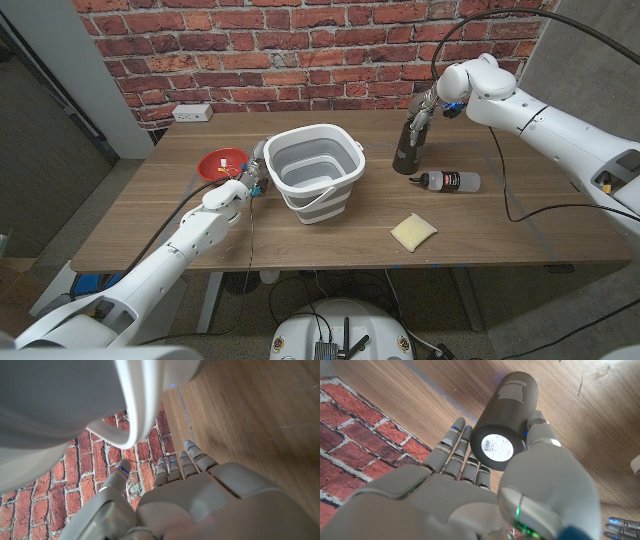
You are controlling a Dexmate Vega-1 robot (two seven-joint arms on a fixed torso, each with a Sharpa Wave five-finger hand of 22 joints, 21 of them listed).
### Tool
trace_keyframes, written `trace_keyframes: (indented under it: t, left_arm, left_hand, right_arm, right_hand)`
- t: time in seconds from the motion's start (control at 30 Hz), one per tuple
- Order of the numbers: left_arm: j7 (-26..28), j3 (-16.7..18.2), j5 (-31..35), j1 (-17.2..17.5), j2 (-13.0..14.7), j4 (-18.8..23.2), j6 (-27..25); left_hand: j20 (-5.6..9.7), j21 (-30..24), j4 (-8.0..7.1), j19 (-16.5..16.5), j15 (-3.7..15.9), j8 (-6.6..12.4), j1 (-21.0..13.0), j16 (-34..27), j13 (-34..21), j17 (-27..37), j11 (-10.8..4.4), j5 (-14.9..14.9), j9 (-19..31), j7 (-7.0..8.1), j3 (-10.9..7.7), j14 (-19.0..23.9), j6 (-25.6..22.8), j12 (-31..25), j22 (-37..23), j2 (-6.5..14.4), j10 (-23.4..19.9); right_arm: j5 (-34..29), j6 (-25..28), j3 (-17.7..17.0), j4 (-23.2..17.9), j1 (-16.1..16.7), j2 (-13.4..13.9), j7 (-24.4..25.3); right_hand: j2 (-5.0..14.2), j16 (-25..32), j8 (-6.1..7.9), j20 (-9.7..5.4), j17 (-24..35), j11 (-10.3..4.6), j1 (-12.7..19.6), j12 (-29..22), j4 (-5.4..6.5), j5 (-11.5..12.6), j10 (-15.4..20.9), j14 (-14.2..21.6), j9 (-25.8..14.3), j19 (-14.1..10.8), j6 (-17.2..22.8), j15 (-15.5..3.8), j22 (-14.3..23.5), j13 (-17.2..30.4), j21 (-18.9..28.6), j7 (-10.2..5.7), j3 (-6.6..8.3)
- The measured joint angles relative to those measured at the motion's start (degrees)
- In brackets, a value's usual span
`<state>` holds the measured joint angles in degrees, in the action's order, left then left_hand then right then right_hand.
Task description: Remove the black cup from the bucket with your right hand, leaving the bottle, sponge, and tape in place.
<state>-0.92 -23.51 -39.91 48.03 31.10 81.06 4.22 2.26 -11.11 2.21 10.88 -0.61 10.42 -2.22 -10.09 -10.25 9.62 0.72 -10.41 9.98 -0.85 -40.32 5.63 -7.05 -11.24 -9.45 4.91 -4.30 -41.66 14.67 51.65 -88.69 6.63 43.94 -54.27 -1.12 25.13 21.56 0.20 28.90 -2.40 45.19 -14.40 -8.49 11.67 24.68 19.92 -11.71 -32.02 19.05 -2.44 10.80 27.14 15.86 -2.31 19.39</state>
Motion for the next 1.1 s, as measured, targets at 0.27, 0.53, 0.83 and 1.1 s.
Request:
trace_keyframes:
  t: [0.27,0.53,0.83,1.1]
  left_arm:
    - [-0.09,0.0,-0.1,-0.02,0.0,-0.07,0.0]
    - [-0.12,0.0,-0.19,0.09,0.01,-0.08,-0.04]
    - [-0.14,0.0,-0.28,0.29,0.04,0.01,-0.05]
    - [0.05,0.13,-0.28,0.64,0.27,0.51,-0.05]
  left_hand:
    - [0.0,0.0,0.0,0.0,0.0,0.0,0.0,0.0,0.0,0.0,0.0,0.0,0.0,0.0,0.0,0.0,0.0,0.0,0.0,0.0,0.0]
    - [0.0,0.0,-0.24,0.0,0.0,0.0,0.0,0.0,0.0,0.0,0.0,0.0,0.0,0.0,-0.24,0.0,0.01,0.0,0.0,0.0,0.0]
    - [0.0,0.0,-0.24,0.0,0.0,0.0,0.0,0.0,0.0,0.0,0.0,0.0,0.0,0.01,-0.24,0.0,0.01,0.0,0.0,0.0,0.0]
    - [0.0,0.0,-0.23,0.0,0.0,0.0,0.0,0.0,0.0,0.0,0.0,0.0,0.0,0.01,-0.23,0.0,0.01,0.0,0.0,0.0,0.0]
  right_arm:
    - [-0.04,0.05,0.03,-0.69,0.12,0.02,-0.39]
    - [0.6,0.56,-0.74,-1.82,0.65,0.31,-0.62]
    - [1.54,0.89,-1.76,-2.71,0.97,0.84,-0.86]
    - [4.95,1.2,-2.71,-3.13,1.31,1.33,-0.84]
  right_hand:
    - [-0.78,-3.02,-2.99,1.98,-1.13,3.33,-1.86,2.52,0.15,-0.87,-6.44,-4.51,0.0,1.99,-5.7,3.09,0.0,-0.06,-0.88,1.68,-1.28]
    - [-1.4,-5.5,-6.74,4.33,-2.05,6.07,-3.09,3.22,0.24,-1.31,-11.67,-7.88,0.05,4.33,-12.34,6.76,0.0,-0.7,-1.81,3.12,-1.82]
    - [-1.96,-8.73,-9.26,8.86,-3.18,8.74,-4.86,3.22,0.29,-1.31,-16.35,-12.18,0.27,7.59,-16.05,11.77,-0.38,-1.57,-3.73,3.56,-2.72]
    - [-2.74,-10.85,-9.92,10.78,-4.1,10.09,-6.24,3.6,0.69,-1.04,-19.12,-15.0,0.27,9.52,-16.86,14.61,-0.68,-2.34,-4.47,4.2,-3.22]
